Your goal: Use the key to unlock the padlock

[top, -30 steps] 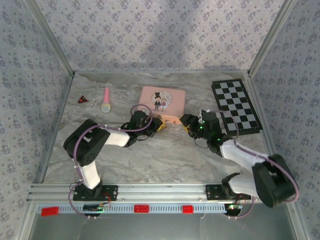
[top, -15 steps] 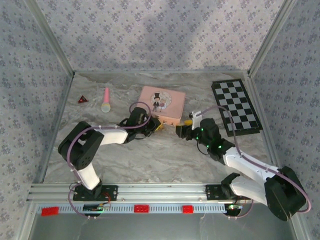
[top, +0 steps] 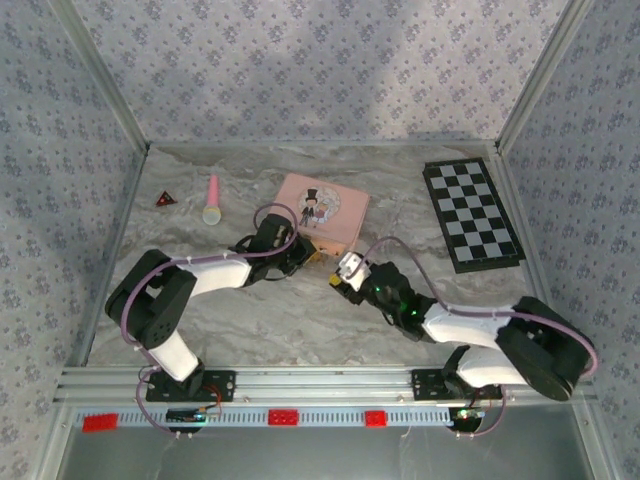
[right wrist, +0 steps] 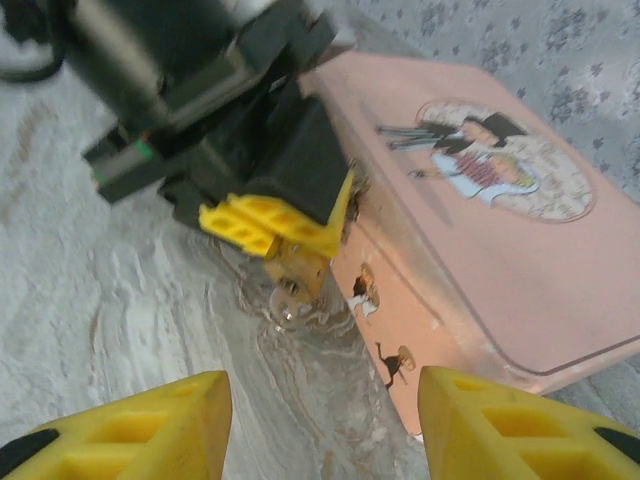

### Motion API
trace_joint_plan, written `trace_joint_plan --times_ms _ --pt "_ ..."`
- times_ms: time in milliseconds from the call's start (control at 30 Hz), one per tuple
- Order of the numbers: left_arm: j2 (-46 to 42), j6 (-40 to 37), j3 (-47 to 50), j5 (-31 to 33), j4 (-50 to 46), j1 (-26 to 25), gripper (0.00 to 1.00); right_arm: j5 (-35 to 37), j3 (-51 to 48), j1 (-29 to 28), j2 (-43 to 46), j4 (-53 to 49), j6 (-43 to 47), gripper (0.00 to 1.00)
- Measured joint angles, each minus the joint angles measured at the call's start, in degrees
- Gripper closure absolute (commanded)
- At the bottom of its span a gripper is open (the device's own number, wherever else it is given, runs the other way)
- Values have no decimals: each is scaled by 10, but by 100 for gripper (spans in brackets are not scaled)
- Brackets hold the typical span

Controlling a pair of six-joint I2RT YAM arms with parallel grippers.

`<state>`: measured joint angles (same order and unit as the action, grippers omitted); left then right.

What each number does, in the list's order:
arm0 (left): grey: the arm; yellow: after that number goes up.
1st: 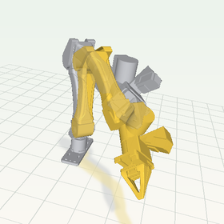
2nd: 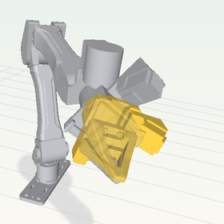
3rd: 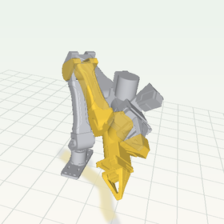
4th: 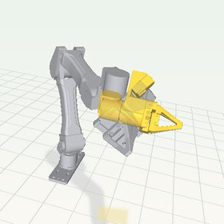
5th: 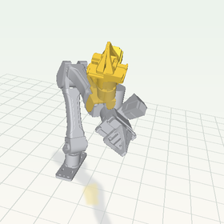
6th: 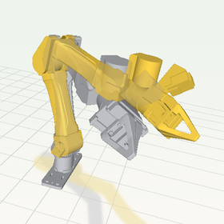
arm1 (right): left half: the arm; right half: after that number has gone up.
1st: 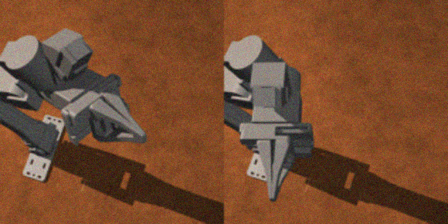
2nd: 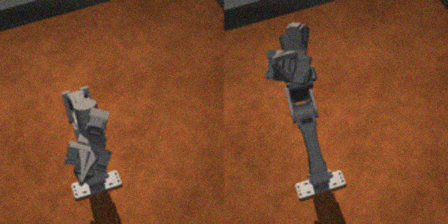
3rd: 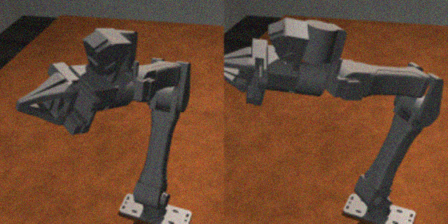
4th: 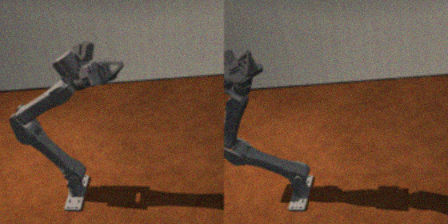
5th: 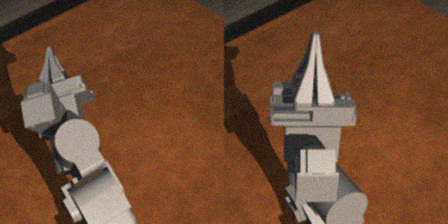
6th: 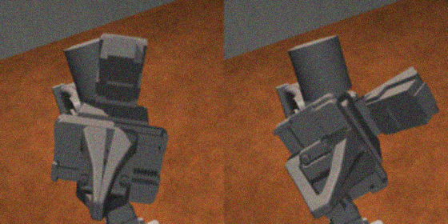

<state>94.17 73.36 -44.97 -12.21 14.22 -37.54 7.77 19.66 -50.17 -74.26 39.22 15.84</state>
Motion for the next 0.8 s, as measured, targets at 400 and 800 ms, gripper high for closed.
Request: trace_joint_plan --times_ms 400,800 --pt "-5 -3 -2 2 -16 -5 100 65 34 -30 -130 83 46 56" --pt "-8 -5 -2 5 -21 -11 100 84 54 -40 -181 118 57 66"
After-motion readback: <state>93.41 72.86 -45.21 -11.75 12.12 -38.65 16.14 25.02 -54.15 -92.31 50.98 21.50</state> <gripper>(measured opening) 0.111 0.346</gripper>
